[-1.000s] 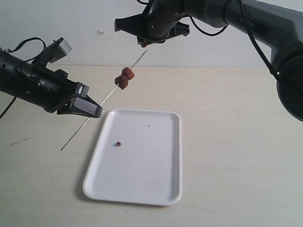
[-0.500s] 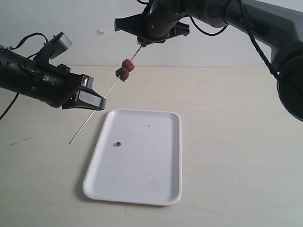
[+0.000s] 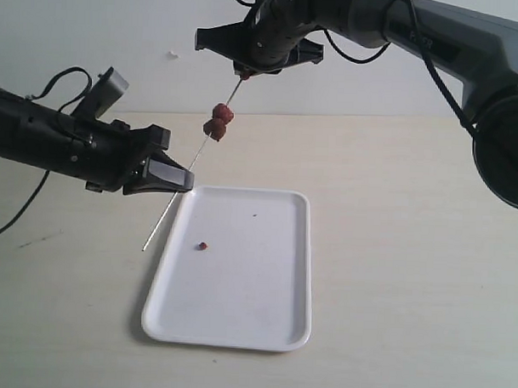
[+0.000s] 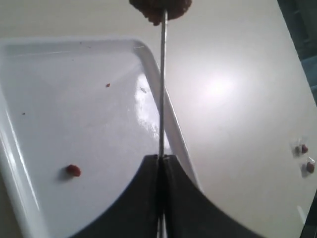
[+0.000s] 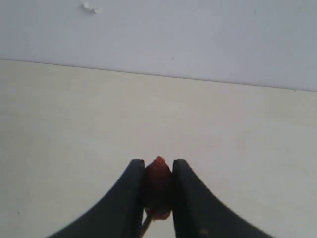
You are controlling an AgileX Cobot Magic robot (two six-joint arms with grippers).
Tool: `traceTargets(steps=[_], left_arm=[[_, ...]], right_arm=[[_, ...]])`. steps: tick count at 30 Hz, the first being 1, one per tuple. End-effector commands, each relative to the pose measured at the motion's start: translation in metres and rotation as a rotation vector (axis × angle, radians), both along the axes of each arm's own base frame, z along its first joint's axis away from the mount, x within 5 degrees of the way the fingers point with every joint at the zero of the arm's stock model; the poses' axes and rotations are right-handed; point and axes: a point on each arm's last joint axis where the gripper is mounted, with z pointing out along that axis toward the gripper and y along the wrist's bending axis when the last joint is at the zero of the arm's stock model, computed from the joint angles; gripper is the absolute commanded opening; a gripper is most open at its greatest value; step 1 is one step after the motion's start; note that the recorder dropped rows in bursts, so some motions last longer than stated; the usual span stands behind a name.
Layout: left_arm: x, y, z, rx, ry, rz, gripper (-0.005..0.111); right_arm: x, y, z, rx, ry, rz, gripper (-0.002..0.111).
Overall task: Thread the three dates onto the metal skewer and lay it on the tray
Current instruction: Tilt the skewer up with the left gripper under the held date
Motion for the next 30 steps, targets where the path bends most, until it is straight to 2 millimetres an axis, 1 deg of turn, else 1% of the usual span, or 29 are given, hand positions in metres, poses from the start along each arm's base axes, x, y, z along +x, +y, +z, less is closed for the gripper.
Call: traceTargets(steps=[1, 8, 10, 14, 17, 20, 25, 30], left_arm=[[0.011, -0.003, -0.017, -0.057, 0.013, 0.083, 0.0], [0.011, -0.01, -0.005, -0.204, -0.045, 0.051, 0.0], [0.014, -0.01, -0.002, -0.239, -0.056, 0.075, 0.0], [0.015, -0.01, -0.001, -0.235, -0.105, 0.06, 0.0], [0.015, -0.012, 0.003, -0.253, -0.132, 0.029, 0.0], [0.016, -0.013, 0.006, -0.263, -0.144, 0.018, 0.0], [0.016, -0.013, 0.006, -0.263, -0.147, 0.015, 0.0], [0.016, -0.013, 0.006, -0.262, -0.153, 0.011, 0.0]], right_arm=[[-0.005, 0.008, 0.008, 0.001, -0.011, 0.012, 0.02], [-0.005, 0.008, 0.007, 0.001, -0.005, 0.009, 0.02], [-0.006, 0.008, 0.007, 0.006, 0.0, 0.009, 0.02], [-0.006, 0.008, 0.006, 0.002, 0.01, 0.008, 0.02], [-0.009, 0.015, 0.006, 0.002, 0.012, 0.021, 0.02], [-0.015, 0.028, 0.006, 0.0, 0.007, 0.05, 0.02], [-0.017, 0.033, 0.006, -0.005, 0.009, 0.059, 0.02], [-0.019, 0.032, 0.013, -0.005, -0.001, 0.06, 0.035]])
